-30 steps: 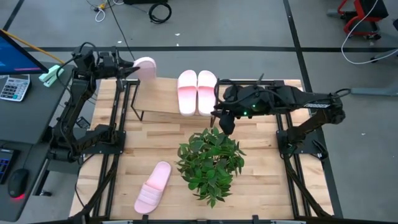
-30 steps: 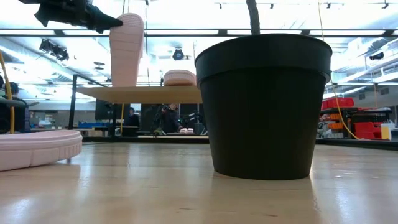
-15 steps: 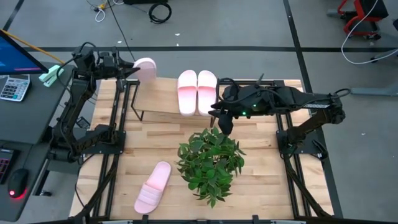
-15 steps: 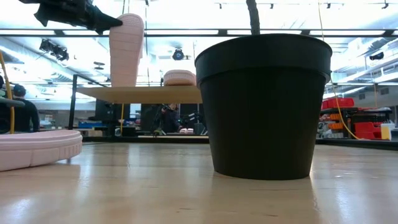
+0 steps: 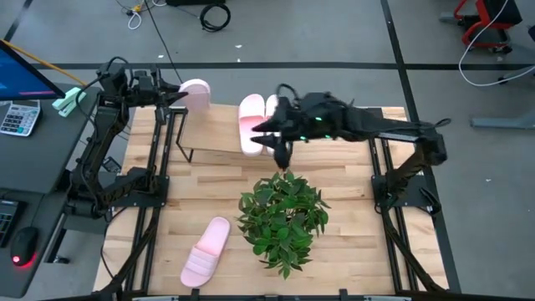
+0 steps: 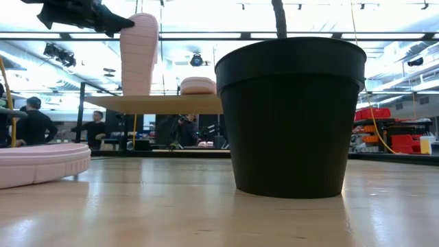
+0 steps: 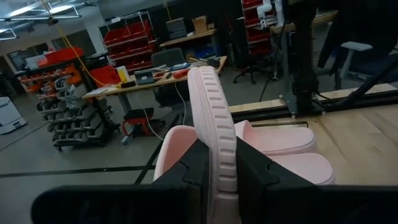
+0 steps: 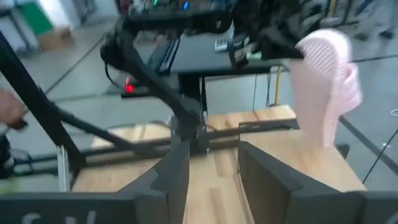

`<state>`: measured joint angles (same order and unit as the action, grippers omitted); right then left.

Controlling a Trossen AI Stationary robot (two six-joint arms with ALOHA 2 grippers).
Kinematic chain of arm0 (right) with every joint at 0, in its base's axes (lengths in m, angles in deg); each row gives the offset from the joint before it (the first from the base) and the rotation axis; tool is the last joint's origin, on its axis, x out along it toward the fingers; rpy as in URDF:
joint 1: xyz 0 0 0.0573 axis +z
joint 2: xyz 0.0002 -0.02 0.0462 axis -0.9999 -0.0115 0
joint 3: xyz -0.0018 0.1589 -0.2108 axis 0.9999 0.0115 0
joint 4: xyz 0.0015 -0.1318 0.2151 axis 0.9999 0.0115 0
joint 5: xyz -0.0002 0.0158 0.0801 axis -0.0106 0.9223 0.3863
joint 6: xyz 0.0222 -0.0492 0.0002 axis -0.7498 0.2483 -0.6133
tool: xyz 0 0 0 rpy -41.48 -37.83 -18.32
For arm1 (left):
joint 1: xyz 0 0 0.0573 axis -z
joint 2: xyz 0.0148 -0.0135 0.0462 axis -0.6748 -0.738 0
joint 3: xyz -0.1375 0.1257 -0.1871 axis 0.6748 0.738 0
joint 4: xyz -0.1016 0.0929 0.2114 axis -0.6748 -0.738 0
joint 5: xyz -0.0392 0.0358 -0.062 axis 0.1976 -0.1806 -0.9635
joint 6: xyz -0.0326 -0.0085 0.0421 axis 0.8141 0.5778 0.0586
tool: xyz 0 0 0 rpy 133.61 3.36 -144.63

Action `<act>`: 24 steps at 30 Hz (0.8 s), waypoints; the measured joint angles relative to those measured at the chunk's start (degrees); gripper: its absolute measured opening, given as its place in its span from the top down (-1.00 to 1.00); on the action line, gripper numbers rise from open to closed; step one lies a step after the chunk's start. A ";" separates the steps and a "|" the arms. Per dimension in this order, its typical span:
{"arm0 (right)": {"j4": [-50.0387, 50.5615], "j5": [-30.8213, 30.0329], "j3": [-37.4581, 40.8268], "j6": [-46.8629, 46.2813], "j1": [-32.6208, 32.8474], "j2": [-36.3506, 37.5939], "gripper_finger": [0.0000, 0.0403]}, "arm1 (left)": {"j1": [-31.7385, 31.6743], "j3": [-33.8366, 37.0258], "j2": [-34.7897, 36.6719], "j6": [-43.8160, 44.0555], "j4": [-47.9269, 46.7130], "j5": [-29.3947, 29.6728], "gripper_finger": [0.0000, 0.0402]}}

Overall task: Pick and place slides into the shelf
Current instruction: Put the pink slide on the shelf

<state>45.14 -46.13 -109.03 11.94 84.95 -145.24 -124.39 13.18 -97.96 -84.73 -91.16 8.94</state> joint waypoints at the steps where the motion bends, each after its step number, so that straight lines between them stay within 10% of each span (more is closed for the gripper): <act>1: 0.00 1.21 -0.92 0.96 -0.87 -1.27 0.27 | 0.00 0.00 0.00 0.05 0.01 -0.04 0.74; 13: 10.37 9.31 -34.21 14.15 -8.17 -21.28 0.05 | 1.08 0.00 0.00 1.51 0.04 -2.99 0.75; 24: -0.57 8.53 -30.73 22.50 -10.11 -26.92 -0.09 | 4.61 0.00 0.00 0.03 0.00 -3.54 0.75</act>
<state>44.57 -37.60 -139.76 34.44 74.84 -172.15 -119.78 13.18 -97.96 -84.70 -91.17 5.40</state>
